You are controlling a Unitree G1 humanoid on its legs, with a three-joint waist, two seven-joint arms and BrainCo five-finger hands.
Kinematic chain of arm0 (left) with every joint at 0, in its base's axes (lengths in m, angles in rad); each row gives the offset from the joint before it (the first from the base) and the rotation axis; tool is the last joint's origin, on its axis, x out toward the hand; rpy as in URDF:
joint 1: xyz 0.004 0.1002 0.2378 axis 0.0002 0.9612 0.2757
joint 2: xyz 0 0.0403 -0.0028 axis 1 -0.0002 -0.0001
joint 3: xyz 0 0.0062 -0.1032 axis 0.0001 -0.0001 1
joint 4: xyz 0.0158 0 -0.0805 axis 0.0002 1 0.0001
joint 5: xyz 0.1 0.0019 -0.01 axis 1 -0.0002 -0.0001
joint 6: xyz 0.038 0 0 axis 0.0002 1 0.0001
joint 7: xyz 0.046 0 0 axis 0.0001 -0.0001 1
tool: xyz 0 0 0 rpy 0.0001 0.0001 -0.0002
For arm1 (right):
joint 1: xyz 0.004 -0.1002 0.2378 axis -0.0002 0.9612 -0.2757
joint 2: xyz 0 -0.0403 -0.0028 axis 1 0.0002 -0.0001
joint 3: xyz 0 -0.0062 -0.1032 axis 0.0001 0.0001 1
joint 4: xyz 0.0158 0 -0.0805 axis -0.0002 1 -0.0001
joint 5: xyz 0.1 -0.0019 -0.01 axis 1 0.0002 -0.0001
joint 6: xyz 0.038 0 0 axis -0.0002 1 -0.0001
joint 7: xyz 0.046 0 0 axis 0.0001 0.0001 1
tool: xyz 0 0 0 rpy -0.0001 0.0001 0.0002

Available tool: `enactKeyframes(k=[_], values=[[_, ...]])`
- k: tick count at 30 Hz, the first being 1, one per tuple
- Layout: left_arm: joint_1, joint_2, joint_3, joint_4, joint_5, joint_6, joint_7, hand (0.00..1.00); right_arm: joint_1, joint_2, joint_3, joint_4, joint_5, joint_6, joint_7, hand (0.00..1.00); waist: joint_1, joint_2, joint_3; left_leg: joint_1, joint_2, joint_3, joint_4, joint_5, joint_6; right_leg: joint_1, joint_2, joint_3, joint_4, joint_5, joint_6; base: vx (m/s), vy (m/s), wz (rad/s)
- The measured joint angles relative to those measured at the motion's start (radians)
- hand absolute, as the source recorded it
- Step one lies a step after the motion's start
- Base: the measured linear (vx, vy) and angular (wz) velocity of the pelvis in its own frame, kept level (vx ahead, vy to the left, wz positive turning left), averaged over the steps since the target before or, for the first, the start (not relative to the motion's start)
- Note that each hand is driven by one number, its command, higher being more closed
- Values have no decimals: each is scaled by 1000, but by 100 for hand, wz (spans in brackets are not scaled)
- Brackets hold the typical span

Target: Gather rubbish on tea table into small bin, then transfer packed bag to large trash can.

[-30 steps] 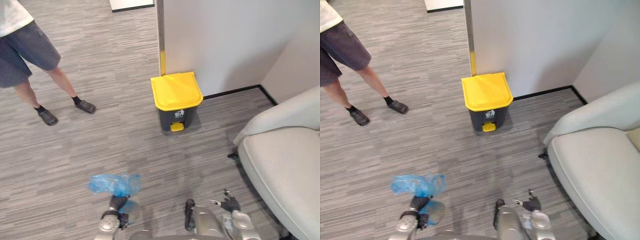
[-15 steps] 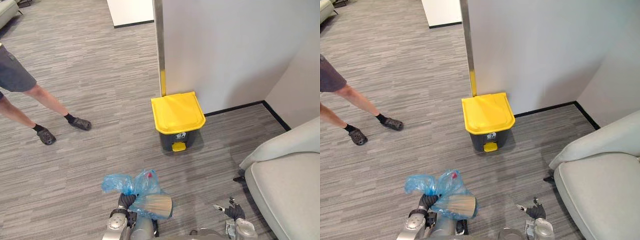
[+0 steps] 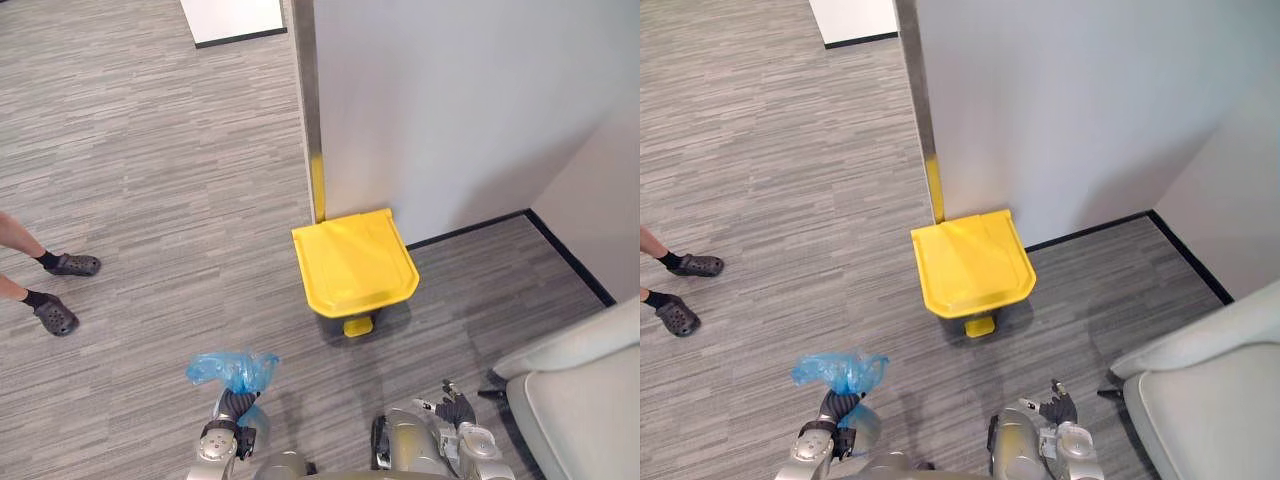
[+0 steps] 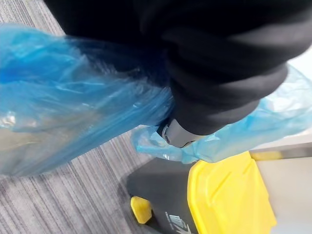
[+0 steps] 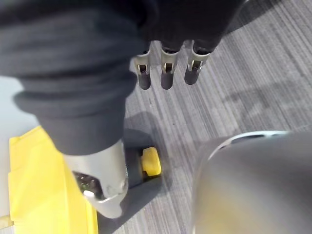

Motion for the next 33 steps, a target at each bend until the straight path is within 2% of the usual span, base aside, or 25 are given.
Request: enactKeyframes(k=[1, 3, 6, 7, 8, 9, 10, 11, 13, 14, 15, 16, 19, 22, 28, 33], values=[[-7, -24, -2, 28, 1, 1, 1, 100, -6, -19, -6, 23, 1, 1, -1, 0, 9, 38, -10, 7, 34, -27, -6, -2, -14, 16, 36, -5, -2, -11, -22, 476, -181, 9], [-9, -37, -1, 32, 1, 1, -3, 100, -20, -35, -9, 25, 1, 0, 0, 0, 10, 40, -11, 7, 42, -56, -9, 29, -48, 18, 45, -8, 2, -45, -36, 370, -176, -10], [-33, -54, -1, 32, 1, 1, -5, 100, -7, -44, -34, 35, 1, 1, 0, 0, -9, 45, -12, 0, 70, -95, 60, 68, -98, 93, 58, -44, -45, -67, -46, 242, -140, 33], [-37, -63, -1, 31, 1, 1, -6, 100, 10, -37, -41, 33, 2, 1, -1, 0, -7, 44, -10, -27, 92, -102, 170, 87, -129, 152, 66, -56, -90, -70, -50, 223, -104, 36], [-37, -75, -2, 28, 1, 0, -8, 100, 20, -31, -44, 32, 4, 1, -2, 0, -4, 42, -8, -81, 115, -100, 326, 115, -145, 210, 71, -61, -134, -73, -55, 203, -78, 21], [-38, -82, -2, 27, 1, 0, -8, 100, 25, -29, -44, 32, 5, 2, -2, 0, 2, 37, -4, -102, 130, -94, 387, 101, -135, 231, 73, -61, -149, -80, -64, 124, -5, 6], [-36, -95, -2, 27, 1, 0, -9, 100, 32, -25, -46, 31, 15, 2, -4, 0, 8, 39, -5, -148, 143, -77, 452, 75, -93, 268, 74, -61, -176, -80, -65, 143, 34, -9], [-37, -104, -4, 27, 1, 0, -11, 100, 35, -19, -53, 29, 25, 1, -5, 0, 12, 32, -4, -196, 138, -44, 422, 57, -65, 288, 65, -59, -194, -76, -59, 140, 54, -9], [-41, -103, -4, 26, 0, 0, -11, 100, 35, -15, -55, 29, 30, 1, -5, 0, 12, 33, -5, -218, 126, -32, 333, 57, -63, 292, 57, -58, -194, -71, -42, 86, 66, -4], [-41, -102, -4, 26, 0, 0, -12, 100, 35, -12, -61, 29, 33, 1, -5, 0, 12, 41, -6, -227, 113, -35, 189, 76, -66, 294, 54, -53, -188, -77, -27, 84, 119, -3], [-40, -103, -6, 26, 0, 0, -12, 100, 37, -13, -68, 26, 34, 1, -5, 0, 11, 63, -12, -228, 114, -42, 74, 143, -57, 292, 66, -52, -178, -88, -8, 122, 171, -3], [-40, -91, -6, 27, 0, 0, -13, 100, 37, 0, -75, 29, 34, 3, -6, 0, 13, 56, -17, -207, 98, -36, 41, 139, -43, 293, 56, -36, -176, -93, 3, 157, 193, -4], [-30, -76, -9, 28, 0, 2, -15, 100, 40, 7, -80, 28, 33, 1, -5, 0, 15, 29, -29, -178, 56, -16, -36, 153, -25, 295, 29, -22, -196, -89, 26, 116, 110, -7], [-8, -65, -11, 29, 1, 2, -19, 100, 45, 7, -88, 28, 32, 1, -5, 0, 12, 29, -31, -118, 20, 6, -117, 177, -13, 309, 8, -5, -205, -94, 37, 108, 64, -10], [-1, -27, -10, 30, 1, 2, -5, 100, 45, 8, -88, 34, 32, 2, -5, 0, 13, 35, -36, -94, 7, 7, -156, 183, -13, 328, 10, -6, -229, -96, 41, 79, 14, 0], [10, -26, -11, 32, 1, 2, -4, 100, 41, 8, -86, 35, 32, 1, -5, 0, 13, 22, -45, -59, 0, 6, -216, 212, -14, 348, 14, -6, -255, -86, 37, 14, -9, 0]])
